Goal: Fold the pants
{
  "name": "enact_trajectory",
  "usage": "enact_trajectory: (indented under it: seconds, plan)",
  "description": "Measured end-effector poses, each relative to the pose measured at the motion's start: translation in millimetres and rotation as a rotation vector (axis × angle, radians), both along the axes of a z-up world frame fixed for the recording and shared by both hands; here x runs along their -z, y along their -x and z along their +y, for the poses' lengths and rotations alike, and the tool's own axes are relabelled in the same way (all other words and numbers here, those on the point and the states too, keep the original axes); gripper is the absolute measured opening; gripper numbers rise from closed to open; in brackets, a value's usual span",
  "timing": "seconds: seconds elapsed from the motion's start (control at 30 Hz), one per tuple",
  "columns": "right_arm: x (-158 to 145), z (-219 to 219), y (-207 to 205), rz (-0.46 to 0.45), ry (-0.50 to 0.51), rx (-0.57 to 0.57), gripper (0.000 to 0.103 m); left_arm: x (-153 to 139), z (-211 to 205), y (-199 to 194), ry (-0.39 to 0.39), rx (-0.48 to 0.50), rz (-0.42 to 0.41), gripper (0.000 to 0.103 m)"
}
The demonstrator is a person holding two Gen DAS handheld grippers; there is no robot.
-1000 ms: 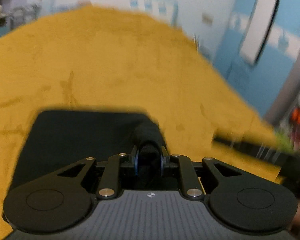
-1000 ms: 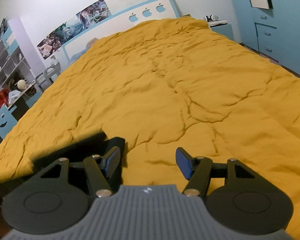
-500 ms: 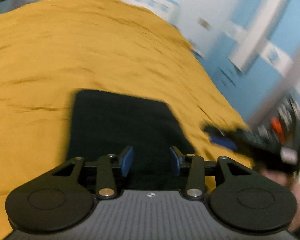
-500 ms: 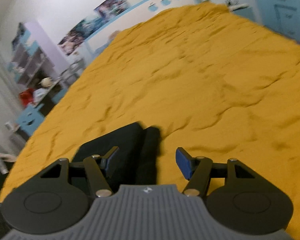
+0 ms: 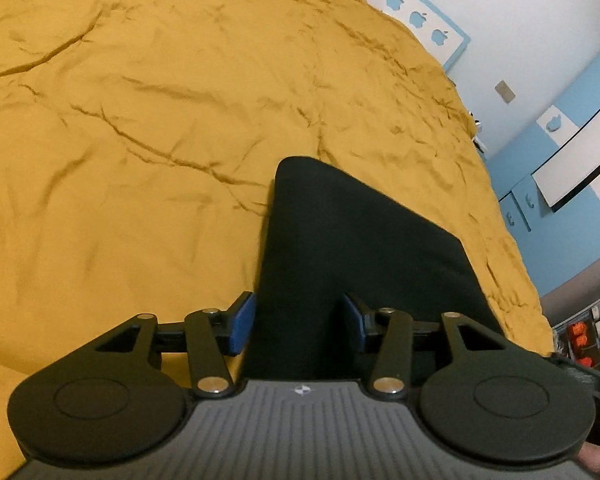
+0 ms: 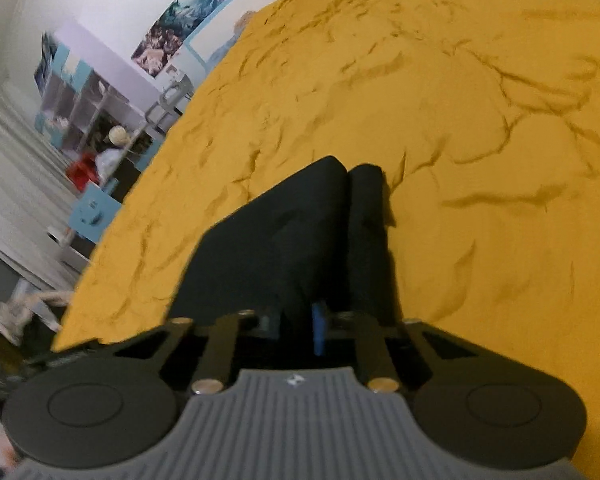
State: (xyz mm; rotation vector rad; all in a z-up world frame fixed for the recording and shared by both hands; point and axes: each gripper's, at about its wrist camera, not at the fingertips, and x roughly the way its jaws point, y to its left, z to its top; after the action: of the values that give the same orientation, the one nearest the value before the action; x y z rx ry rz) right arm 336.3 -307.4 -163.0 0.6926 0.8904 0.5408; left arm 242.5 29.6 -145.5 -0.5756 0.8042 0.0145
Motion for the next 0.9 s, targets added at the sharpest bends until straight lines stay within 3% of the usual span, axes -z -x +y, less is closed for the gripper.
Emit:
enact_trajectory:
  seconds: [0.03, 0.1, 0.27, 0.37, 0.43, 0.47, 0.63, 0.73, 0.8, 0.87, 0.9]
  plan:
    - [-6, -6, 4, -0.016, -0.040, 0.001, 0.007, -2, 0, 1, 0.000, 0.008, -0.015, 0.054]
    - [-16, -12, 11, -0.048, -0.027, -0.005, 0.007, -8, -4, 0, -0.005, 0.031, -0.041, 0.056]
    - [13, -3, 9, 0.026, 0.153, -0.029, 0.007, -4, -20, -5, -0.066, 0.084, -0.028, 0.059]
    - [7, 3, 11, -0.002, 0.209, -0.039, 0.008, -1, -24, -4, -0.098, 0.098, -0.005, 0.059]
    - [-8, 11, 18, -0.084, 0.335, -0.030, 0.020, -3, -23, -2, -0.097, 0.100, -0.008, 0.059]
    - [-16, 16, 23, -0.140, 0.405, -0.019, 0.037, -3, -21, -1, -0.091, 0.101, -0.009, 0.059]
    - [-36, 38, 39, -0.388, 0.458, -0.038, 0.033, -1, -20, -1, -0.084, 0.098, -0.006, 0.059]
    - [-35, 61, 41, -0.486, 0.519, -0.135, 0.028, -1, -23, -2, -0.093, 0.095, -0.005, 0.061]
    - [-28, 74, 41, -0.485, 0.611, -0.213, 0.026, -1, -23, -3, -0.099, 0.100, -0.002, 0.061]
    - [-16, 72, 37, -0.380, 0.666, -0.264, 0.025, -2, -21, -3, -0.088, 0.104, 0.001, 0.061]
    - [-12, 66, 35, -0.324, 0.642, -0.277, 0.024, -1, -20, -4, -0.081, 0.107, 0.003, 0.061]
